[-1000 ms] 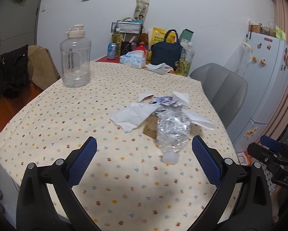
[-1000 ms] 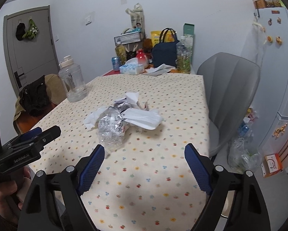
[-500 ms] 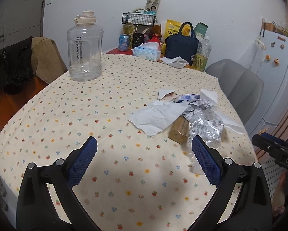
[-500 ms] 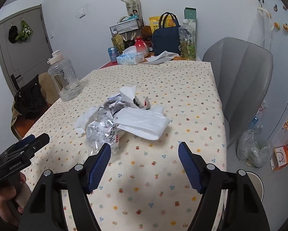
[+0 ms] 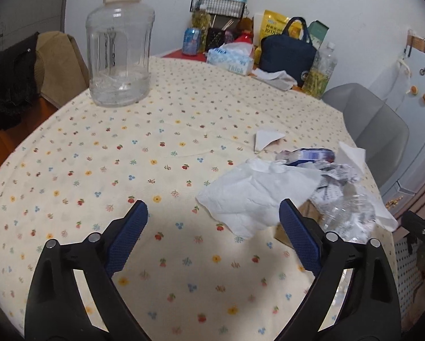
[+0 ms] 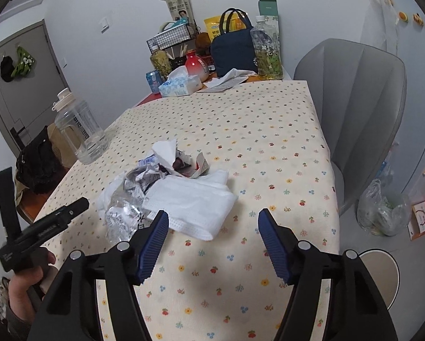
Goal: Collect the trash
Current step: 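Move both grippers toward the crumpled white tissues on the table, then close the right gripper on a white tissue while the left gripper grasps another tissue, then carry both held tissues over to the beige trash bin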
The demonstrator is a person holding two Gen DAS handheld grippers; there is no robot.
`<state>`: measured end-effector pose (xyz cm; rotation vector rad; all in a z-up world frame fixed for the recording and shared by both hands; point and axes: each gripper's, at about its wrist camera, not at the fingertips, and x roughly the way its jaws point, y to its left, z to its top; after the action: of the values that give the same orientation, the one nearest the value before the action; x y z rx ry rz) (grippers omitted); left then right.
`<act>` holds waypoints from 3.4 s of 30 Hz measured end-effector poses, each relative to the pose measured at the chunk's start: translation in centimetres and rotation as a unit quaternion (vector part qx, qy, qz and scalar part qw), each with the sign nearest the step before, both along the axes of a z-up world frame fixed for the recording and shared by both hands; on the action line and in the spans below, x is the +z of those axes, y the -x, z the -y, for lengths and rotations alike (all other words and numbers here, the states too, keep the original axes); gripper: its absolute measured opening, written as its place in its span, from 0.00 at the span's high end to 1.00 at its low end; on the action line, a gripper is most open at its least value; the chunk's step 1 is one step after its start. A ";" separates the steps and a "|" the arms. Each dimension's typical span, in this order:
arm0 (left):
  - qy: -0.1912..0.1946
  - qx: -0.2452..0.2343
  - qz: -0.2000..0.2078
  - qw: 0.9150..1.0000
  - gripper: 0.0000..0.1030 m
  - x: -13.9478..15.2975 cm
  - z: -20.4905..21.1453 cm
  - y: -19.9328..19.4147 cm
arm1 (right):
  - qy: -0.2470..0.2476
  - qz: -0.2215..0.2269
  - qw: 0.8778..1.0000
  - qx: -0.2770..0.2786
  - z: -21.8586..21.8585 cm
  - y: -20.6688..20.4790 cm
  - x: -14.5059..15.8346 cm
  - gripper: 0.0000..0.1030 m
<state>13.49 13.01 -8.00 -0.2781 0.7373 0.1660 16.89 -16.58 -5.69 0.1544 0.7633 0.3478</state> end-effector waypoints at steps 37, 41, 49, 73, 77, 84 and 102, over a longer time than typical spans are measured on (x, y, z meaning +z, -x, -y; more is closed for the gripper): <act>0.034 0.007 0.099 0.994 0.98 7.5 -0.9 4.7 | -0.096 0.020 0.995 0.026 0.6 0.4 3.2 0.97; 0.030 -0.005 0.119 0.992 0.97 9.2 0.1 5.3 | -0.091 0.041 0.995 0.016 1.4 1.2 4.6 0.97; 0.030 -0.044 0.137 0.989 0.97 11.2 3.9 5.3 | -0.081 0.053 0.995 0.002 3.7 3.1 5.0 0.97; 0.019 -0.189 0.105 0.976 0.97 9.6 20.0 0.7 | -0.050 0.050 0.991 -0.114 15.9 8.0 2.7 0.97; 0.015 -0.214 0.090 0.972 0.97 8.6 23.2 -0.3 | -0.051 0.037 0.988 -0.139 18.5 8.3 1.0 0.97; 0.010 -0.259 0.057 0.964 0.97 6.1 29.1 -2.5 | -0.053 0.004 0.983 -0.177 22.5 8.3 -2.8 0.97; -0.014 -0.327 -0.039 0.944 0.97 -1.0 41.3 -7.2 | -0.050 -0.115 0.953 -0.277 31.8 5.5 -16.1 0.93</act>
<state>20.72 -28.27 -9.03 0.0110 0.8697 -0.4463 11.34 -48.38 -21.74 0.5007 0.8961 -0.1715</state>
